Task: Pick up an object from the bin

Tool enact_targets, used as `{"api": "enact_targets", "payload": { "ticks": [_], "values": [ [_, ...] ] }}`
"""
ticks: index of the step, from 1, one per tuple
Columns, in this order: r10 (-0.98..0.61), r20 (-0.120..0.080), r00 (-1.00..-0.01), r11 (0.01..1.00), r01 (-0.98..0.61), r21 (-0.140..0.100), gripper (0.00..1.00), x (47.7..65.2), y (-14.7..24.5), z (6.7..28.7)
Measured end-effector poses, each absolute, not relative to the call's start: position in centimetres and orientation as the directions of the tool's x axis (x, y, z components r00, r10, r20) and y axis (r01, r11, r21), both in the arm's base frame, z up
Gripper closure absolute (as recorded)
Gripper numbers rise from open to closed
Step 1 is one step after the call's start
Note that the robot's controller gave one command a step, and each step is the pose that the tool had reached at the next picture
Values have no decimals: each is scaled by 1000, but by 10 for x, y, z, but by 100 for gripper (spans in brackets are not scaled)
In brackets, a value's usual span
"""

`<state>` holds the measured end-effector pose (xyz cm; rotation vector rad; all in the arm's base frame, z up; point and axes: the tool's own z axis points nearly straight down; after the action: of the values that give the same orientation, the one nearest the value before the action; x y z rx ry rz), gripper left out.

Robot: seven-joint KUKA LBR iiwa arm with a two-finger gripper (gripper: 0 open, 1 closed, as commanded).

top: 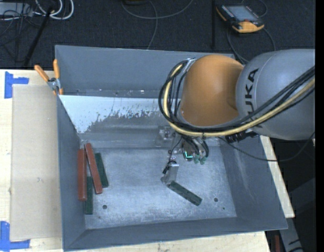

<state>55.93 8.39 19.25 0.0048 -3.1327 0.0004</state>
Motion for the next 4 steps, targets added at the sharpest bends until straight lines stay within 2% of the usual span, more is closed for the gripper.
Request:
{"api": "enact_targets", "payload": {
  "ticks": [1,2,3,4],
  "values": [
    [-185,-6,-983,983,-185,0,0,575,73,247],
    [-331,-10,-944,944,-331,-1,0,575,84,330],
    [-344,10,-939,939,-344,3,0,531,67,205],
    [-294,11,-956,956,-294,2,0,500,29,93]
  ]
}}
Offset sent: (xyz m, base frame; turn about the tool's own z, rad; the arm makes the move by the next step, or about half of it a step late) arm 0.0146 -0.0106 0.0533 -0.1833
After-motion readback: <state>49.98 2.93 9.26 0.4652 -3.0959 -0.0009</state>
